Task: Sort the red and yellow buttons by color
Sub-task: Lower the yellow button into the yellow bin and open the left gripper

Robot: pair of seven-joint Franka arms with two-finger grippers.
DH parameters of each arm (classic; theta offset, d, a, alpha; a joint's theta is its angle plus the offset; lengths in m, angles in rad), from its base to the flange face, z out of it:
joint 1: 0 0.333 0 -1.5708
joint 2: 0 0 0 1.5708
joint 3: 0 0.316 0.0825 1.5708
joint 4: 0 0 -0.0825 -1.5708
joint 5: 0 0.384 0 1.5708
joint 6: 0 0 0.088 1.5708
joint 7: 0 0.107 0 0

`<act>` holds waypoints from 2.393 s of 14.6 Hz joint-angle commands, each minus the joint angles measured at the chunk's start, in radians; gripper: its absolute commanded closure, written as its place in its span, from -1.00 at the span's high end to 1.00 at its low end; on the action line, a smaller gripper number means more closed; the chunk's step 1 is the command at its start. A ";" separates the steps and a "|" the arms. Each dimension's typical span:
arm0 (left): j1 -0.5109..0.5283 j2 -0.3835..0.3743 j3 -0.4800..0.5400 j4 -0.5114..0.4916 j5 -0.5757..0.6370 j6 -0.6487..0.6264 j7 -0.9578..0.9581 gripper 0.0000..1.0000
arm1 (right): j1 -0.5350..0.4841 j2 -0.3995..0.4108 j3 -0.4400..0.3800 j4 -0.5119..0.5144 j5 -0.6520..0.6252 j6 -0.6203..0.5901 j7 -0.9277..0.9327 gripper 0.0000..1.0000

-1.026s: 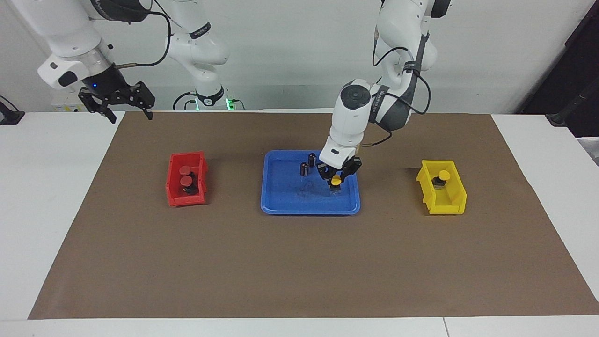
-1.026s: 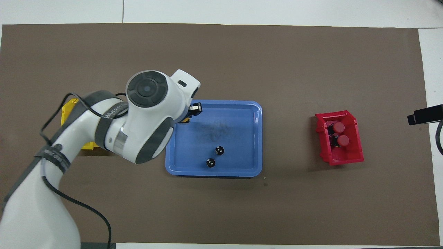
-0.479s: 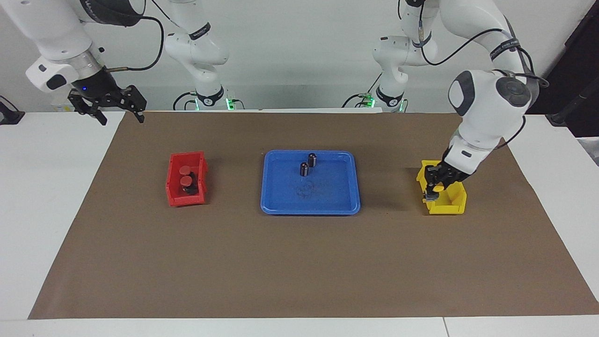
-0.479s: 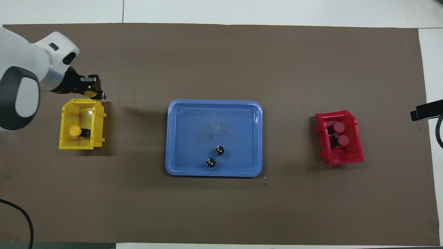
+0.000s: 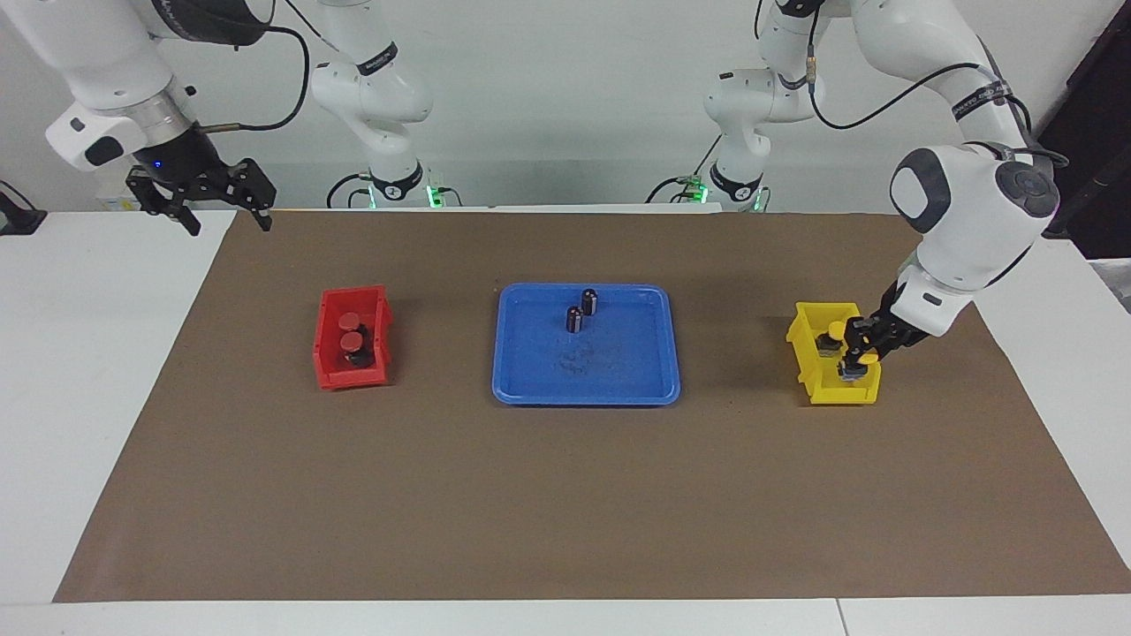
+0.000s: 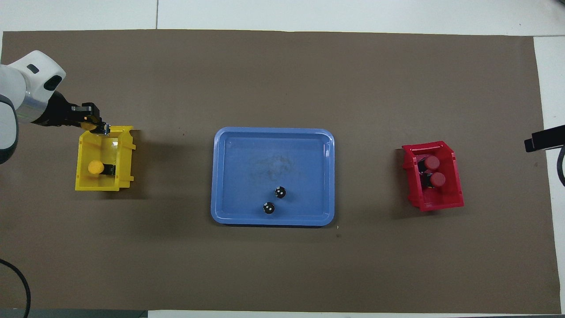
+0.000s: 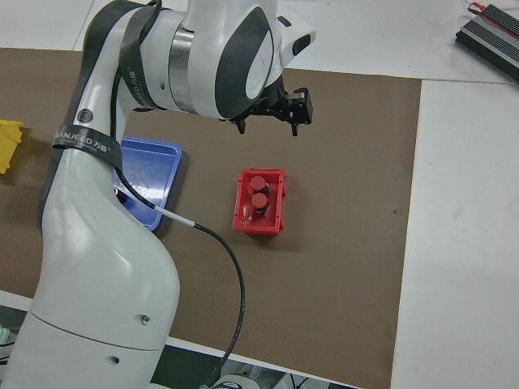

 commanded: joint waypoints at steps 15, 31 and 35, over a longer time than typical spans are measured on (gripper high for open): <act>0.040 -0.016 -0.006 -0.242 -0.020 0.253 0.050 -0.93 | 0.004 0.017 0.007 0.031 -0.011 -0.037 0.018 1.00; -0.033 -0.012 -0.011 -0.058 0.159 0.061 0.088 1.00 | 0.004 0.017 0.007 0.031 -0.011 -0.039 0.018 1.00; -0.029 -0.086 -0.014 -0.029 0.159 -0.046 0.128 1.00 | 0.004 0.017 0.007 0.031 -0.011 -0.039 0.018 1.00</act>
